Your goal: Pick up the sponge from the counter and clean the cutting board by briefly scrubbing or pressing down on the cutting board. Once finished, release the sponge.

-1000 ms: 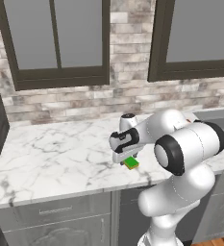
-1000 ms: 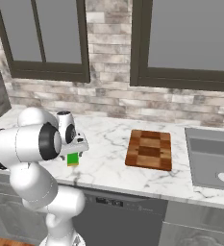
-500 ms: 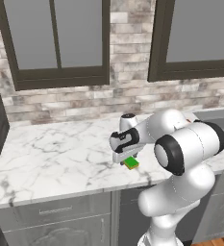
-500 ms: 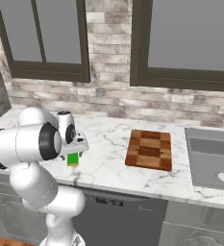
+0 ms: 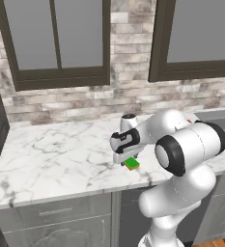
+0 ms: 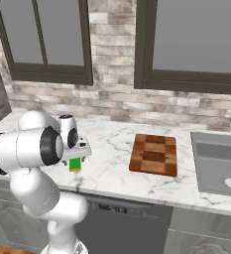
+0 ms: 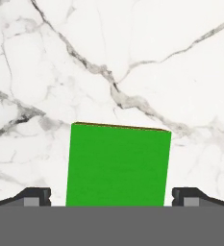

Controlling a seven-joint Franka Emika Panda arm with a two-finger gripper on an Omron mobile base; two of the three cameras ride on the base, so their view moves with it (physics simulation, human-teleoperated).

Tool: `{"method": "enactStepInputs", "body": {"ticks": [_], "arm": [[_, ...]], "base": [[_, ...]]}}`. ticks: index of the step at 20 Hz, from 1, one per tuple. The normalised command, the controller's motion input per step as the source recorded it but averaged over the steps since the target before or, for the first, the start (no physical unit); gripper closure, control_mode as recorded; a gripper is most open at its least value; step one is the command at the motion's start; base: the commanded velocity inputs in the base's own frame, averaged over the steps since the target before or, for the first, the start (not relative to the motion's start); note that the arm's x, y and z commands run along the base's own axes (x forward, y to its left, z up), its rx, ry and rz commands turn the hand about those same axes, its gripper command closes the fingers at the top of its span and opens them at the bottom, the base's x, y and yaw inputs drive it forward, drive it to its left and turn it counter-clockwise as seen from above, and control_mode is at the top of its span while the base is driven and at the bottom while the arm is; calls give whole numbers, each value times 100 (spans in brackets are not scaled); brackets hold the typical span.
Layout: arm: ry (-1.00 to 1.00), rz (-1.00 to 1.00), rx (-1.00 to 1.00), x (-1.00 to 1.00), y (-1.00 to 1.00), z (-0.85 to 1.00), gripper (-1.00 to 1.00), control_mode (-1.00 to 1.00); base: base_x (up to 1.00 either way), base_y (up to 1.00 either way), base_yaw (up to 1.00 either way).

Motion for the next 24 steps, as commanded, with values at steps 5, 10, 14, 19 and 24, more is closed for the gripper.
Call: {"method": "enactStepInputs", "body": {"ticks": [5, 10, 14, 19, 24], "arm": [[0, 0, 0, 0, 0, 0, -100, -100], [0, 0, 0, 1, 0, 0, -100, -100], [0, 0, 0, 2, 0, 0, -100, -100], [0, 0, 0, 2, 0, 0, -100, -100], [0, 0, 0, 6, 0, -1, -100, -100]], "base": [[0, 0, 0], [0, 0, 0], [0, 0, 0], [0, 0, 0], [0, 0, 0]]}}
